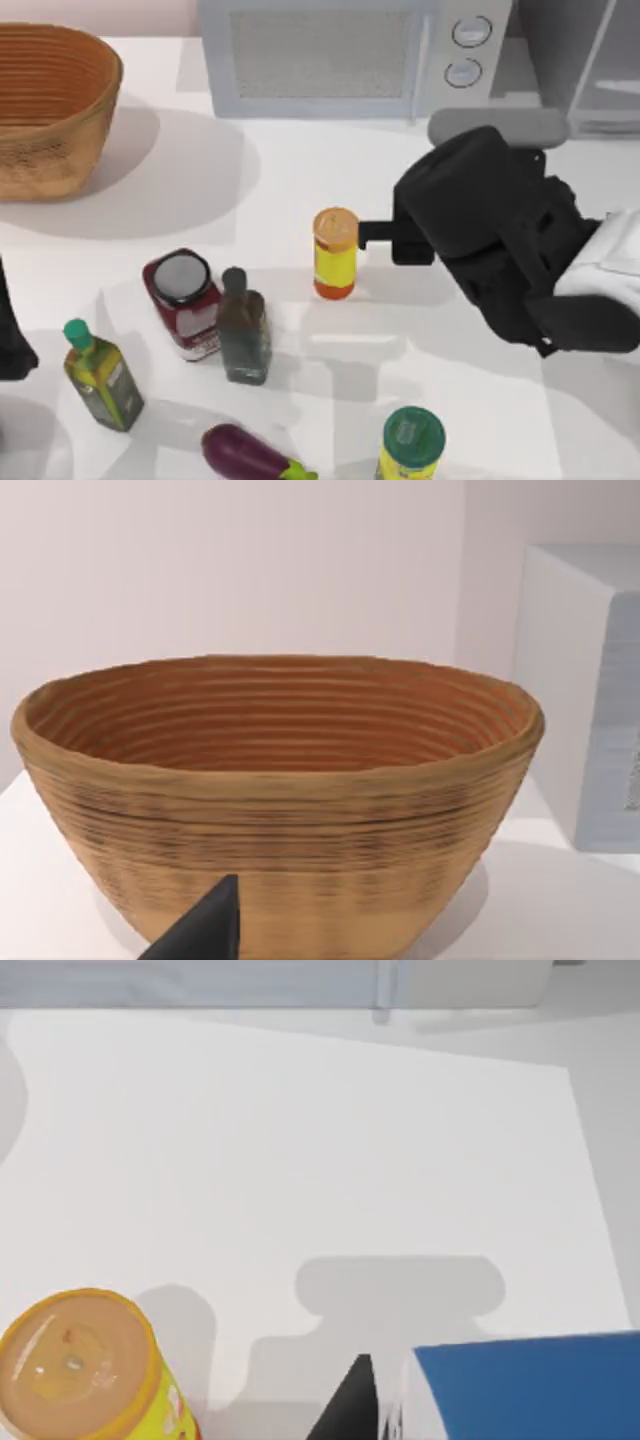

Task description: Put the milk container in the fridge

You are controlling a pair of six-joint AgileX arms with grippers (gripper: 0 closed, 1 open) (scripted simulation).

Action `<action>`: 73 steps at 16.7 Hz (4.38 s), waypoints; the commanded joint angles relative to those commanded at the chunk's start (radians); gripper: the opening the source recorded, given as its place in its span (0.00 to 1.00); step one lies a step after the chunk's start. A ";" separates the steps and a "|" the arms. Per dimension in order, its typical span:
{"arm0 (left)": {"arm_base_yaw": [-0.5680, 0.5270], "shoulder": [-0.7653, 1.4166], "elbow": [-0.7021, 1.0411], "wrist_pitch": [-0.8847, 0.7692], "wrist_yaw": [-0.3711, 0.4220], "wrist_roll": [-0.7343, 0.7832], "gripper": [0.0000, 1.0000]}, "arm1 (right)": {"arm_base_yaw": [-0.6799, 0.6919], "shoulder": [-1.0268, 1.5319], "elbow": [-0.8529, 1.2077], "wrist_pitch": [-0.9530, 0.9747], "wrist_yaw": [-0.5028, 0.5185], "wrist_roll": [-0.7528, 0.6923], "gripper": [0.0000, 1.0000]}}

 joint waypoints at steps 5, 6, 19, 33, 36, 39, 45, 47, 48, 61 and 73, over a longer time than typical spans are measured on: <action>0.000 0.000 0.000 0.000 0.000 0.000 1.00 | -0.121 -0.197 -0.128 0.041 -0.073 -0.102 0.00; 0.000 0.000 0.000 0.000 0.000 0.000 1.00 | -0.165 -0.261 -0.172 0.054 -0.098 -0.131 0.00; 0.000 0.000 0.000 0.000 0.000 0.000 1.00 | -0.804 -1.400 -0.894 0.247 -0.624 -0.579 0.00; 0.000 0.000 0.000 0.000 0.000 0.000 1.00 | -0.887 -1.324 -0.859 0.378 -0.708 -0.600 0.00; 0.000 0.000 0.000 0.000 0.000 0.000 1.00 | -0.918 -1.104 -0.753 0.511 -0.736 -0.599 0.00; 0.000 0.000 0.000 0.000 0.000 0.000 1.00 | -0.957 -0.809 -0.617 0.673 -0.772 -0.597 0.00; 0.000 0.000 0.000 0.000 0.000 0.000 1.00 | -1.039 -0.147 -0.335 1.020 -0.846 -0.594 0.00; 0.000 0.000 0.000 0.000 0.000 0.000 1.00 | -1.064 0.064 -0.247 1.129 -0.869 -0.593 0.00; 0.000 0.000 0.000 0.000 0.000 0.000 1.00 | -1.076 0.163 -0.205 1.180 -0.880 -0.592 0.00; 0.000 0.000 0.000 0.000 0.000 0.000 1.00 | -1.144 0.690 0.032 1.472 -0.943 -0.589 0.00; 0.000 0.000 0.000 0.000 0.000 0.000 1.00 | -1.105 0.864 0.429 1.243 -0.907 -0.589 0.00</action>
